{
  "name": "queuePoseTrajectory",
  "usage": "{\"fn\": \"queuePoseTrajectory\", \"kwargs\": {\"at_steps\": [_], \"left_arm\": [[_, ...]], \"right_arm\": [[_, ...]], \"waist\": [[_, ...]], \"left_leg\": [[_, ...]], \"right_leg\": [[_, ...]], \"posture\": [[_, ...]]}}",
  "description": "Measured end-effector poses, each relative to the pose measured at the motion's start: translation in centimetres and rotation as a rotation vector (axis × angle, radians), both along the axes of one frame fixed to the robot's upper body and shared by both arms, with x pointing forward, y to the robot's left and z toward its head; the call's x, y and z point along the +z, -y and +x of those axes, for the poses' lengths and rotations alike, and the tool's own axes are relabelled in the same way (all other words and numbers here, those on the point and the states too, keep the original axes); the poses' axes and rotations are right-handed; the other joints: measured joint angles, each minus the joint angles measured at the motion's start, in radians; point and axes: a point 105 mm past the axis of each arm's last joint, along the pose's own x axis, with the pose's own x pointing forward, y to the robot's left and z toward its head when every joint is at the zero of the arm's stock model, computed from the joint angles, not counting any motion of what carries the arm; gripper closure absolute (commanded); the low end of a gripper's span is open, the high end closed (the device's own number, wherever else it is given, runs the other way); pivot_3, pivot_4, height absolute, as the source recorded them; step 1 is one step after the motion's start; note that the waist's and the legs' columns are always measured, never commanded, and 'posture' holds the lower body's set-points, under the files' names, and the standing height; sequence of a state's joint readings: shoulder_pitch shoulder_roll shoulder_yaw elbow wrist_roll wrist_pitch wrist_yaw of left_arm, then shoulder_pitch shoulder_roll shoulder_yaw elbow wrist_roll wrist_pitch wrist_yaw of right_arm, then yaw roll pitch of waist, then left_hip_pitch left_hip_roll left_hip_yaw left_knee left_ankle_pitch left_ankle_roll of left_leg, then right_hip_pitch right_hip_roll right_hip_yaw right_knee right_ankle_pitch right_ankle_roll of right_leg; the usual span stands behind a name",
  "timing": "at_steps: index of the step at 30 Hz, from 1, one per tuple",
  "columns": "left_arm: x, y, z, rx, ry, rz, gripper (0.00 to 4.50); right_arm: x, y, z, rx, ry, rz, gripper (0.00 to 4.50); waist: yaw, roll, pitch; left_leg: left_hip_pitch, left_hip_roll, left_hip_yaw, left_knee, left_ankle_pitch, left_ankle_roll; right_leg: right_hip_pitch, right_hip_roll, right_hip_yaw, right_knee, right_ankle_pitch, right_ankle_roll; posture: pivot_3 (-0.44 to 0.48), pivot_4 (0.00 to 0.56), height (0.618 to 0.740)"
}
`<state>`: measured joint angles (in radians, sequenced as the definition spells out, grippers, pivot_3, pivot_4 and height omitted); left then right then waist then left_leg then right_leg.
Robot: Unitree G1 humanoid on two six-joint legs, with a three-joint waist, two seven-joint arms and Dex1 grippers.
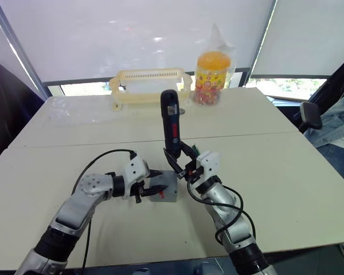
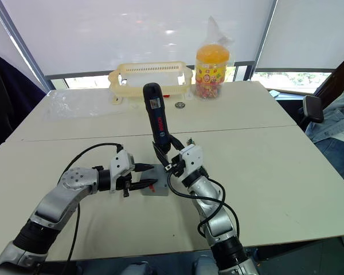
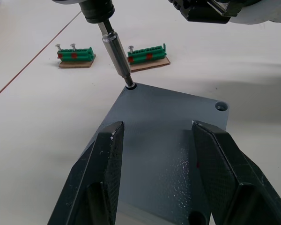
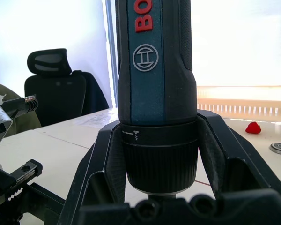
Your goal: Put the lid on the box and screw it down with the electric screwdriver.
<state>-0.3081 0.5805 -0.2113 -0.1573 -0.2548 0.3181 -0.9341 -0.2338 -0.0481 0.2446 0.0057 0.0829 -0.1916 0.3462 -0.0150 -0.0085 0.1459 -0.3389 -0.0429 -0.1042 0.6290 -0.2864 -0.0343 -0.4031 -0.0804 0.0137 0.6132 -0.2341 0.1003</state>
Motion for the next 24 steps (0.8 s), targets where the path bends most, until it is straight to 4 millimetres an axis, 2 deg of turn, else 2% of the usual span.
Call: {"fn": "queuePoseTrajectory", "kwargs": {"at_steps": [24], "left_arm": [[-0.25, -0.12, -0.13, 0.001, -0.01, 0.006, 2.18]], "right_arm": [[-0.76, 0.36, -0.5, 0.001, -0.003, -0.005, 2.72]], "waist": [[0.001, -0.001, -0.007]], "left_leg": [[0.0, 0.0, -0.003, -0.001, -0.001, -0.001]], "right_leg": [[0.002, -0.001, -0.001, -0.002, -0.003, -0.001]], "posture": [[0.0, 0.15, 0.74]]}}
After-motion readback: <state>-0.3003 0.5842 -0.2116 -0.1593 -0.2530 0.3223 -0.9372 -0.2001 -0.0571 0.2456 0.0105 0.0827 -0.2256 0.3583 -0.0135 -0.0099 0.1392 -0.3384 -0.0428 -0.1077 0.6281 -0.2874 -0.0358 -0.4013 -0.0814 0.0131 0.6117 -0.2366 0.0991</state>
